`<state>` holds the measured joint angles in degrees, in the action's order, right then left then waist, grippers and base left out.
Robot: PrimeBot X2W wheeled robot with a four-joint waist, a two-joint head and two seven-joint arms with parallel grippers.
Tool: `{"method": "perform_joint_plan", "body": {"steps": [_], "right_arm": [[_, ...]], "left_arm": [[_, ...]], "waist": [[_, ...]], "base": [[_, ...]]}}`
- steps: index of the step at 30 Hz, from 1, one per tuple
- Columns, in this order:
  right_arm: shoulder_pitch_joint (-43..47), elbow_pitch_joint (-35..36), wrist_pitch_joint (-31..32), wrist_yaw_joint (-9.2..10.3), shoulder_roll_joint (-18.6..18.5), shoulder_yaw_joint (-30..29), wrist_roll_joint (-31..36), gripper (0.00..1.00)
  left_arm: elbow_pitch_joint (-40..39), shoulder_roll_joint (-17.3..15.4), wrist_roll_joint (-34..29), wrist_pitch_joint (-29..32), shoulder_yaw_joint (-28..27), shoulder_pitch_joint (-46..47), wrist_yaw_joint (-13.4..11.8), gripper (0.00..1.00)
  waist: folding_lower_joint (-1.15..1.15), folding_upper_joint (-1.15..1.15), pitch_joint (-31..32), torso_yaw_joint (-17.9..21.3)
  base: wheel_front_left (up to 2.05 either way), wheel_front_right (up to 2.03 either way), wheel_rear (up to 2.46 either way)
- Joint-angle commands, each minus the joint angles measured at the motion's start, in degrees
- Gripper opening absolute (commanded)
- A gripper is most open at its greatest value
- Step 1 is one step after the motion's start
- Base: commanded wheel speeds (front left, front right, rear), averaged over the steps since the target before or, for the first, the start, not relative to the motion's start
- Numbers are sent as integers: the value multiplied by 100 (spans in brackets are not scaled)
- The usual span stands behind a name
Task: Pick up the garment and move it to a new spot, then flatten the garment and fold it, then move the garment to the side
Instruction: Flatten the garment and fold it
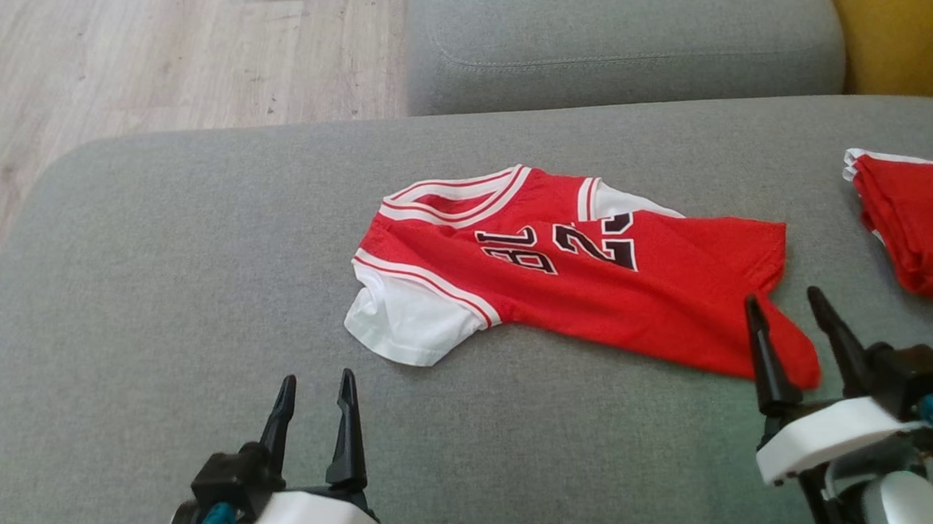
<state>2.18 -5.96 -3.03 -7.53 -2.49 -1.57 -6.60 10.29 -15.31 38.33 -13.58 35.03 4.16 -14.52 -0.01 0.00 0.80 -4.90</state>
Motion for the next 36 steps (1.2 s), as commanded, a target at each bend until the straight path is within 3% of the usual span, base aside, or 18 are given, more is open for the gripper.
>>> {"method": "perform_joint_plan", "body": {"steps": [1, 22, 36], "right_arm": [[-81, 125, -61, 4, -39, 203, -63, 100], [-158, 6, -181, 4, -39, 324, -85, 100], [-720, 229, -127, 4, -39, 429, 79, 100]], "left_arm": [[-143, -13, 18, 3, -181, 170, 24, 100], [-133, -181, -21, 156, -199, 402, -55, 100], [1179, -183, -248, 756, -8, 1876, 251, 100]], "waist": [[1, 0, 16, -26], [1, 0, -304, 43], [1, 0, -1462, 536]], "base": [[0, 0, 0], [0, 0, 0], [0, 0, 0]]}}
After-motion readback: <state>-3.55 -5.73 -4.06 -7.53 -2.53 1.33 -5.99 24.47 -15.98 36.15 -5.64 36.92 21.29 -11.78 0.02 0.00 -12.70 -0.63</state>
